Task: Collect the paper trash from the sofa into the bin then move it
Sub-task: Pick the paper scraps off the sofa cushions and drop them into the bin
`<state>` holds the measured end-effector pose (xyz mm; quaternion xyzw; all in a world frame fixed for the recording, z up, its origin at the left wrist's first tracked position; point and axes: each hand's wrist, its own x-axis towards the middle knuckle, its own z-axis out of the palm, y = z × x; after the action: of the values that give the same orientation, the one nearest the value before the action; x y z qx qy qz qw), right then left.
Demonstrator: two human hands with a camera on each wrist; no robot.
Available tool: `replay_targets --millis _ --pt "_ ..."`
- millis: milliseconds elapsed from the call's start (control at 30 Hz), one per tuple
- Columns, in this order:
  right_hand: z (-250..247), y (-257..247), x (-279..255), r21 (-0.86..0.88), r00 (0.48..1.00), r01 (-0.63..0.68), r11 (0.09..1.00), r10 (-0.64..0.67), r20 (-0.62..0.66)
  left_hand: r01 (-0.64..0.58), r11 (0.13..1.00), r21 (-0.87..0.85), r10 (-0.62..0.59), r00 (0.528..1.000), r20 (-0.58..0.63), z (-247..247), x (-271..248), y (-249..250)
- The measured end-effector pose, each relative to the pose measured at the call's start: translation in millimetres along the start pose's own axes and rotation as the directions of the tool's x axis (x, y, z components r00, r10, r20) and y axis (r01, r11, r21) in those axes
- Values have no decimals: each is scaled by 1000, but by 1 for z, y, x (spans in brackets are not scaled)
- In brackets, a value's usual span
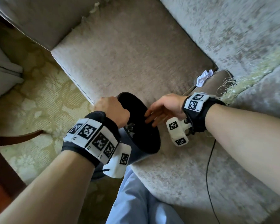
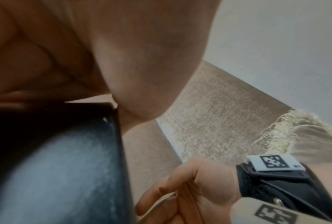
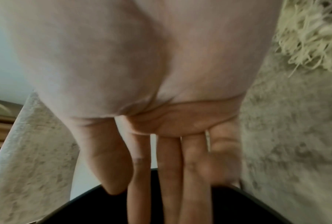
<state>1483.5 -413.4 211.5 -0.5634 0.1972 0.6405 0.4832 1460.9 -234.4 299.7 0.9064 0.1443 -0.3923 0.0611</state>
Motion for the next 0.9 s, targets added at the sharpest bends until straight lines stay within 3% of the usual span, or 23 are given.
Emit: replay_targets --millis 100,167,233,433,567,633,800,900 --pt "-13 0 -9 55 972 37 998 -23 -232 -11 999 -35 11 1000 -6 -11 -8 10" --pt "-35 4 -9 64 884 118 991 -75 -461 -22 996 -89 20 1000 -22 -19 -7 20" --pt "-64 12 -7 1 757 150 989 -114 -643 -38 993 -115 36 999 -24 -24 -2 31" --pt "-133 43 0 -55 556 17 998 -55 -829 -102 993 -53 100 994 -37 -16 13 71" --pt "-151 43 16 -198 439 -30 980 -165 -883 -63 996 57 67 995 -68 -14 24 94" --pt "-152 40 19 -248 429 -97 964 -184 -884 -55 992 110 63 996 -68 -14 30 103" --pt "-169 43 44 -362 523 -140 921 -242 -817 -21 981 191 33 998 -60 -15 48 117" --pt "-171 41 48 -385 544 -190 903 -230 -807 -23 981 191 36 997 -63 -19 52 119"
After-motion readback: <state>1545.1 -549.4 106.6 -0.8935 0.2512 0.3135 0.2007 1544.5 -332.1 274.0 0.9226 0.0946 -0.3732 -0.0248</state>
